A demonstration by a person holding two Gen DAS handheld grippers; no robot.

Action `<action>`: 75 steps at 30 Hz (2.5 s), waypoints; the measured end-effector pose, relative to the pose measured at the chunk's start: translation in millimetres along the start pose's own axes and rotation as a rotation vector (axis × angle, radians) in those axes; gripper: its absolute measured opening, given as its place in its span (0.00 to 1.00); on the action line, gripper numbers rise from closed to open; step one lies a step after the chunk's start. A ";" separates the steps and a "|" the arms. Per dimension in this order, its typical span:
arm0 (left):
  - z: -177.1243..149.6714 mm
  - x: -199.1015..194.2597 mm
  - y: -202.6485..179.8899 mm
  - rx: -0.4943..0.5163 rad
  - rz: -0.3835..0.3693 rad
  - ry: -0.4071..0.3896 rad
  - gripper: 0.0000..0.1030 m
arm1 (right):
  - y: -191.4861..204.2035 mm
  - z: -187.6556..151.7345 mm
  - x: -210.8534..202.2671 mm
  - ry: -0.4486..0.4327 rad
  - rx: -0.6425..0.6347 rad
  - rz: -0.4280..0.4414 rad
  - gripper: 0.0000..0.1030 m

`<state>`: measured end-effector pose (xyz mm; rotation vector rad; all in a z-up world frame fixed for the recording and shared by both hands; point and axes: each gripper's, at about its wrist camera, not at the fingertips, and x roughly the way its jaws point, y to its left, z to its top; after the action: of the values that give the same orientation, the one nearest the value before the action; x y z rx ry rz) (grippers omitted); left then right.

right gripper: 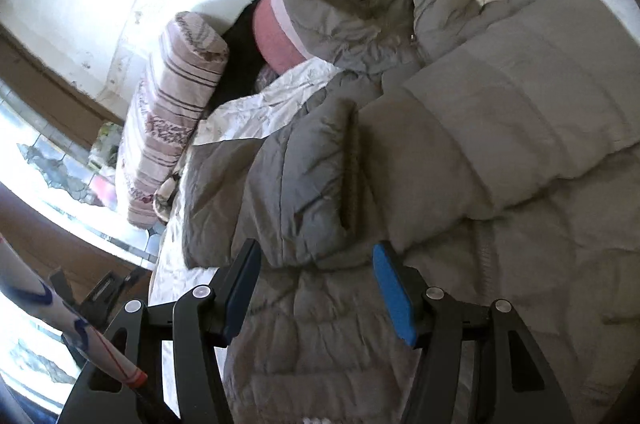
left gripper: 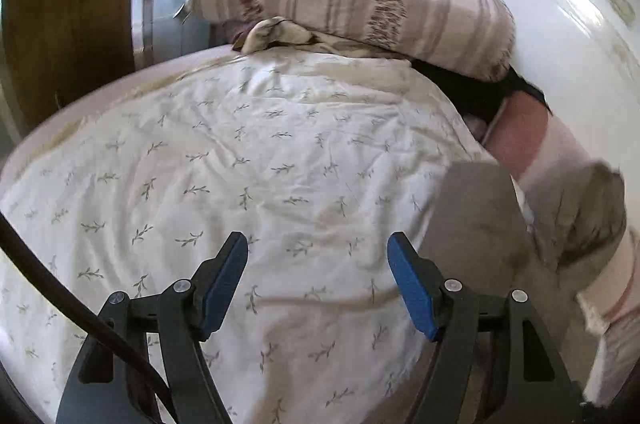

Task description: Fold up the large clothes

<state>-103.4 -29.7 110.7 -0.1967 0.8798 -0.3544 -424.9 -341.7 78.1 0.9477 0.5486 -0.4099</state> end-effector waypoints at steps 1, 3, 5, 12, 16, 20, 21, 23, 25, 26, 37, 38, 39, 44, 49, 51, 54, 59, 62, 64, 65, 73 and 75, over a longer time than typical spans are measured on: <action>4.7 0.8 3.3 -0.012 -0.008 -0.002 0.69 | 0.3 3.7 7.1 0.000 0.003 -0.014 0.62; 7.1 -0.8 6.9 -0.012 -0.024 -0.007 0.69 | -2.0 11.5 24.2 0.006 0.013 -0.051 0.62; 9.3 -0.7 8.1 -0.003 -0.037 -0.008 0.69 | -8.0 16.7 35.9 0.015 0.038 -0.056 0.62; 10.9 2.8 1.0 0.011 -0.085 0.019 0.69 | 1.7 21.5 55.3 0.038 0.019 -0.003 0.20; 8.1 5.2 -7.8 0.031 -0.096 0.028 0.69 | 2.5 32.2 15.3 -0.061 -0.034 -0.062 0.19; -1.3 8.7 -27.6 0.086 -0.115 0.042 0.69 | -8.1 45.6 -31.8 -0.167 -0.076 -0.192 0.19; -5.0 9.8 -34.9 0.104 -0.119 0.045 0.69 | -11.9 49.9 -42.7 -0.191 -0.102 -0.242 0.19; -14.8 13.7 -53.6 0.154 -0.130 0.054 0.69 | -21.6 56.4 -59.4 -0.230 -0.143 -0.332 0.19; -25.8 18.2 -72.8 0.202 -0.151 0.065 0.69 | -35.9 60.1 -66.9 -0.248 -0.157 -0.377 0.19; -32.4 21.2 -83.2 0.224 -0.164 0.073 0.69 | -43.5 61.0 -67.2 -0.247 -0.159 -0.396 0.19; -84.7 54.8 -155.5 0.411 -0.121 0.112 0.69 | -94.8 76.6 -57.9 -0.181 -0.103 -0.506 0.20; -88.4 58.0 -158.1 0.425 -0.107 0.113 0.69 | -98.5 78.0 -57.8 -0.168 -0.084 -0.507 0.21; -93.0 61.4 -160.7 0.443 -0.093 0.116 0.70 | -102.7 80.5 -58.5 -0.157 -0.064 -0.510 0.22; -108.3 68.7 -170.5 0.549 -0.019 0.108 0.74 | -112.8 80.3 -55.8 -0.135 -0.041 -0.534 0.29; -105.5 58.3 -171.2 0.573 -0.021 0.086 0.74 | -98.0 77.9 -70.4 -0.168 -0.051 -0.573 0.30; -98.7 48.1 -170.2 0.553 -0.050 0.067 0.74 | -86.4 76.2 -85.2 -0.240 -0.076 -0.618 0.30; -89.9 28.0 -169.2 0.514 -0.080 -0.007 0.74 | -67.4 72.3 -97.6 -0.336 -0.126 -0.621 0.35; -94.3 26.2 -176.3 0.521 -0.107 -0.015 0.74 | -42.7 59.8 -71.6 -0.327 -0.266 -0.548 0.35; -101.7 37.5 -180.0 0.534 -0.104 0.027 0.74 | -44.3 55.3 -50.8 -0.267 -0.294 -0.542 0.35; -105.5 43.5 -181.4 0.546 -0.094 0.044 0.74 | -52.2 54.5 -39.0 -0.218 -0.294 -0.547 0.35; -107.9 45.4 -182.0 0.553 -0.089 0.051 0.74 | -56.1 54.7 -34.5 -0.201 -0.288 -0.552 0.35; -120.2 65.2 -182.4 0.598 -0.034 0.120 0.77 | -78.5 51.7 -14.3 -0.116 -0.254 -0.576 0.36; -119.9 66.5 -180.8 0.593 -0.037 0.128 0.77 | -81.5 50.6 -12.6 -0.101 -0.249 -0.573 0.37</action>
<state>-198.2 -224.9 44.5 0.3616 0.8610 -0.6510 -467.0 -426.2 56.6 0.5152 0.7586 -0.8760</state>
